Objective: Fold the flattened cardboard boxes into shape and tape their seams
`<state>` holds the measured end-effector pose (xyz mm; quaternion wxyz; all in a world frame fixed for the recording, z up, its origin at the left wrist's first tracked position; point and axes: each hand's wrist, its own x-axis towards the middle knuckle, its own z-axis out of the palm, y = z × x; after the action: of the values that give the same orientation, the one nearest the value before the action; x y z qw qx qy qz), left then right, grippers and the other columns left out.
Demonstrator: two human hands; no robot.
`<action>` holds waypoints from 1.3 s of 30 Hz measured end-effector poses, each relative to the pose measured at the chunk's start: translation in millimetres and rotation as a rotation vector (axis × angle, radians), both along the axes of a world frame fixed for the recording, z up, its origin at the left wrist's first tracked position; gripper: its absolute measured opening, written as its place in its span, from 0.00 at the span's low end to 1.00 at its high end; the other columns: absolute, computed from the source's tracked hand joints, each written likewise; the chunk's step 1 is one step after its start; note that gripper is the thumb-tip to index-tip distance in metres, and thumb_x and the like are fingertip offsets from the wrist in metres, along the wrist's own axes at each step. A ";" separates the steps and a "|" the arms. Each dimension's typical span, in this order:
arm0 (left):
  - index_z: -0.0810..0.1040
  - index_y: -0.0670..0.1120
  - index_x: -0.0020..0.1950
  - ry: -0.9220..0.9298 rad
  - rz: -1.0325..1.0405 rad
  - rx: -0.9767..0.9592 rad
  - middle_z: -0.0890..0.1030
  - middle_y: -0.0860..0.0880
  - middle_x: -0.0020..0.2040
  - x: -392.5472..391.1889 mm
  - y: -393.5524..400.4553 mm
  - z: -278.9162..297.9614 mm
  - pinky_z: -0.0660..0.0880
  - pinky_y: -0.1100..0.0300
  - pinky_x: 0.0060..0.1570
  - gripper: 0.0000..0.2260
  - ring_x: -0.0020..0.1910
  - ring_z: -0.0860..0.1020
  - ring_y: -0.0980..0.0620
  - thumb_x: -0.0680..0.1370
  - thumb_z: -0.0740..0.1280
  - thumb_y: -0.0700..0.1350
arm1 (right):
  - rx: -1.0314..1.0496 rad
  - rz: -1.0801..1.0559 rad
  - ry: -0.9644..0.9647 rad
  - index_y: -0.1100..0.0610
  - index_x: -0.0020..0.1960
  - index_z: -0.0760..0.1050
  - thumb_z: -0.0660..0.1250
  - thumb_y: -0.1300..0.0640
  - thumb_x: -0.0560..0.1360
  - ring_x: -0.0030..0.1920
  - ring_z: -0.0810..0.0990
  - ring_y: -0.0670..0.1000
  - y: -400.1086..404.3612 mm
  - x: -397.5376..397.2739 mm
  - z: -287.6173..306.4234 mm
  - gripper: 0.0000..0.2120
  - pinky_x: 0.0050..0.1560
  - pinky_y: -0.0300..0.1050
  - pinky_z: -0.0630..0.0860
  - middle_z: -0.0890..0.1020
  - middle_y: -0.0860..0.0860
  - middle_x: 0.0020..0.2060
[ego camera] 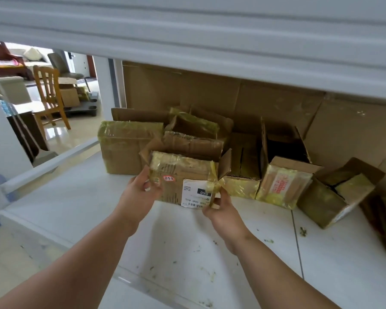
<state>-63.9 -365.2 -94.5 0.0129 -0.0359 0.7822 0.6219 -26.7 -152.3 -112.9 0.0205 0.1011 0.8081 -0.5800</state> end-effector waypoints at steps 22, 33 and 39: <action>0.49 0.52 0.81 0.205 -0.142 -0.689 0.50 0.48 0.79 -7.1 63.9 4.8 0.57 0.47 0.74 0.38 0.76 0.50 0.42 0.78 0.67 0.55 | 0.538 0.145 0.083 0.46 0.80 0.55 0.62 0.55 0.80 0.78 0.56 0.50 32.7 4.7 9.4 0.31 0.71 0.37 0.57 0.53 0.48 0.80; 0.52 0.55 0.81 0.351 -0.387 -0.760 0.53 0.50 0.79 53.4 190.5 16.8 0.57 0.47 0.75 0.35 0.77 0.52 0.43 0.78 0.64 0.59 | 0.855 0.069 0.121 0.52 0.75 0.67 0.62 0.54 0.80 0.76 0.61 0.53 142.0 105.8 29.4 0.23 0.76 0.44 0.59 0.64 0.51 0.76; 0.52 0.55 0.80 0.464 -0.573 -0.834 0.55 0.51 0.79 113.8 300.7 16.6 0.59 0.47 0.74 0.33 0.76 0.54 0.44 0.79 0.62 0.62 | 1.070 -0.049 0.076 0.51 0.71 0.72 0.61 0.52 0.79 0.69 0.68 0.54 249.0 191.7 37.2 0.21 0.71 0.45 0.63 0.73 0.50 0.67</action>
<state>49.9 -64.5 -77.9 -0.0062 0.3141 0.9229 0.2226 165.0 96.7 -75.7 -0.0766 0.0955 0.9883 -0.0909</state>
